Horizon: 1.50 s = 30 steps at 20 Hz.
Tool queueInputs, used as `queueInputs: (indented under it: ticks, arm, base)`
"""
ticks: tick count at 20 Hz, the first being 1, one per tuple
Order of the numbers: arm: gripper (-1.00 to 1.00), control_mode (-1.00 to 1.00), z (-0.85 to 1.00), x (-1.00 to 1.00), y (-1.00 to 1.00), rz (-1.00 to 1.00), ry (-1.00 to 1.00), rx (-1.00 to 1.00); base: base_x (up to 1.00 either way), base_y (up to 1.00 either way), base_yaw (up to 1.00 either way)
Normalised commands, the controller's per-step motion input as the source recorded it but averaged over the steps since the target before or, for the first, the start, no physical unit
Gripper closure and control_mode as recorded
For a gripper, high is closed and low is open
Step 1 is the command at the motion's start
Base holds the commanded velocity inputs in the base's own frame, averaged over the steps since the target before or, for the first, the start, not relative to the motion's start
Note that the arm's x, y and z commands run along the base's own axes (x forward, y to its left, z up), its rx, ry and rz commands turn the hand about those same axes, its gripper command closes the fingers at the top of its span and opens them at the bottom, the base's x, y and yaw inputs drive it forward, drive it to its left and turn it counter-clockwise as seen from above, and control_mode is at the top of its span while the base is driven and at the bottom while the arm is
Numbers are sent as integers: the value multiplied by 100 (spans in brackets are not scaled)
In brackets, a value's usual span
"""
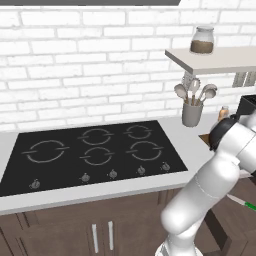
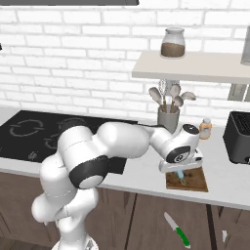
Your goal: Place the appropriate cutting tool for cutting the potato skin on the cutting board.
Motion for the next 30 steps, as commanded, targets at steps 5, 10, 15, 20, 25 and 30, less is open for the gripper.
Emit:
queueInputs:
  ticks: [5,10,15,20,25,30]
  arm:
    - [100,-100,-11,25,0,1,2,0]
    - [-100,-100,-14,6,-1,0,5,0]
    - [-100,-100,-11,0,-1,0,4,0]
    - [-100,-100,0,-1,0,0,0,0]
    - [-100,-100,40,-20,0,0,-4,2]
    - [-100,-100,34,-69,55,-2,-8,0]
  base:
    - [0,0,0]
    - [0,0,0]
    - [0,0,0]
    - [0,0,0]
    - [0,0,0]
    - [0,0,0]
